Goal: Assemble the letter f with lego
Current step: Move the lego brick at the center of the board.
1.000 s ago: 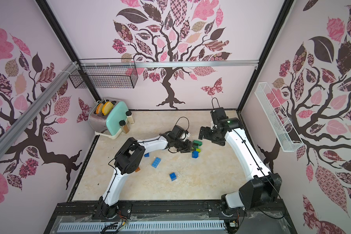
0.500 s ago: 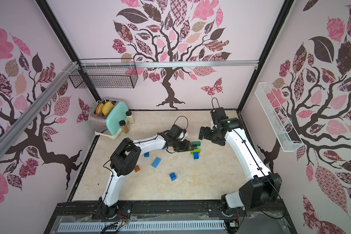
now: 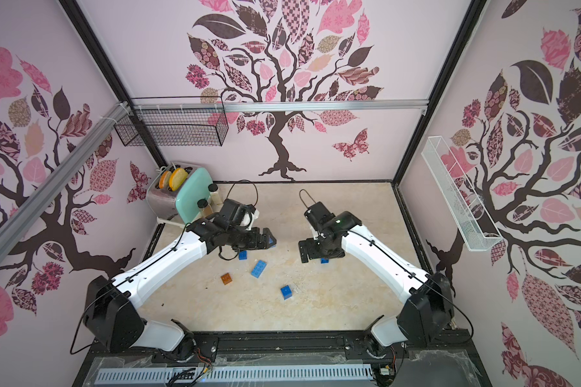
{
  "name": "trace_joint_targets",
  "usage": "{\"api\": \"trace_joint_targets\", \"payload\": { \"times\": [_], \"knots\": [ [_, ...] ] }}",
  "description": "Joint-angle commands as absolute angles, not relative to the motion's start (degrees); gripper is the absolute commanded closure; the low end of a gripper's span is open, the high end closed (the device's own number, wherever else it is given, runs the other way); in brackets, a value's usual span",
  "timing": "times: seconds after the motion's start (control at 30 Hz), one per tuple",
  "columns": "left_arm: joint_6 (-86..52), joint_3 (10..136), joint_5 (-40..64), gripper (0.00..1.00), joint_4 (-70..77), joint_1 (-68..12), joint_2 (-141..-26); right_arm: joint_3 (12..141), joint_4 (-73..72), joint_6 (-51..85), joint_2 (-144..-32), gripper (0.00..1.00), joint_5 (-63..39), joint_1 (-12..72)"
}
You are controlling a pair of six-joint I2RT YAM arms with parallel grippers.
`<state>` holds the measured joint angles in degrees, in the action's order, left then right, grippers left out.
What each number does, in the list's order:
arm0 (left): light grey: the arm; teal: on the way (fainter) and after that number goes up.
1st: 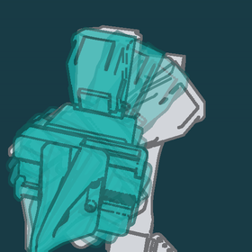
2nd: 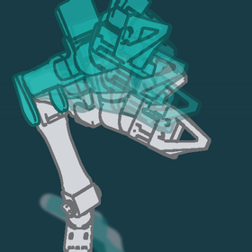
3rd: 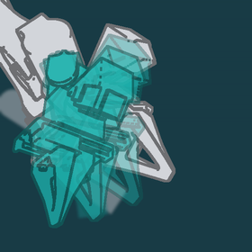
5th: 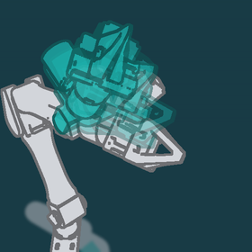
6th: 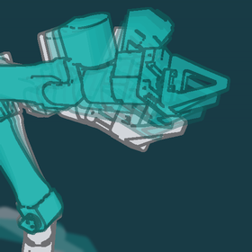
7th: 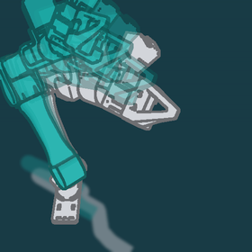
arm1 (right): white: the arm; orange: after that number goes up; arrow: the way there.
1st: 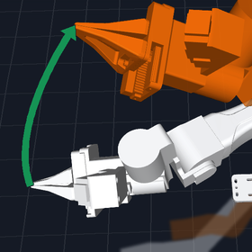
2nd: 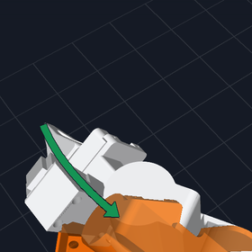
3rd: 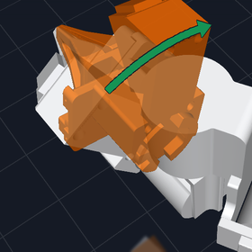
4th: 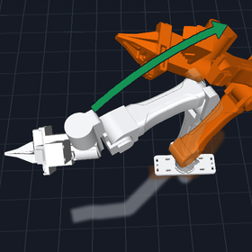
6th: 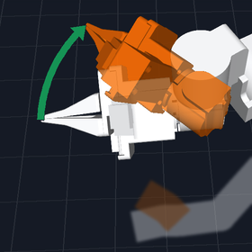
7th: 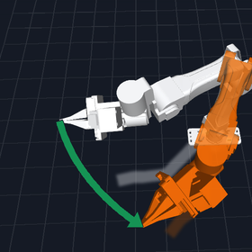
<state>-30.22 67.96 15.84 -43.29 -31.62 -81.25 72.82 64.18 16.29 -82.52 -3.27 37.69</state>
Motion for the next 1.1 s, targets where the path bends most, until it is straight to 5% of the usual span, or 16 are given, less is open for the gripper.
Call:
{"api": "trace_joint_targets", "payload": {
  "times": [0.0, 0.4, 1.07],
  "knots": [
    [-31.88, 63.88, 15.24, 0.02, -47.94, -30.87, -77.02, 68.88, 59.14, 18.65, -82.57, 0.01, -3.79, 41.86],
    [-45.78, 54.0, 13.91, 0.02, -49.42, -25.7, -67.04, 63.24, 48.97, 17.72, -86.95, 0.14, -10.37, 50.06],
    [-37.23, 49.5, 22.97, 0.09, -48.86, -16.04, -67.68, 67.01, 46.57, 19.34, -97.66, 0.28, -10.95, 52.92]
  ]
}}
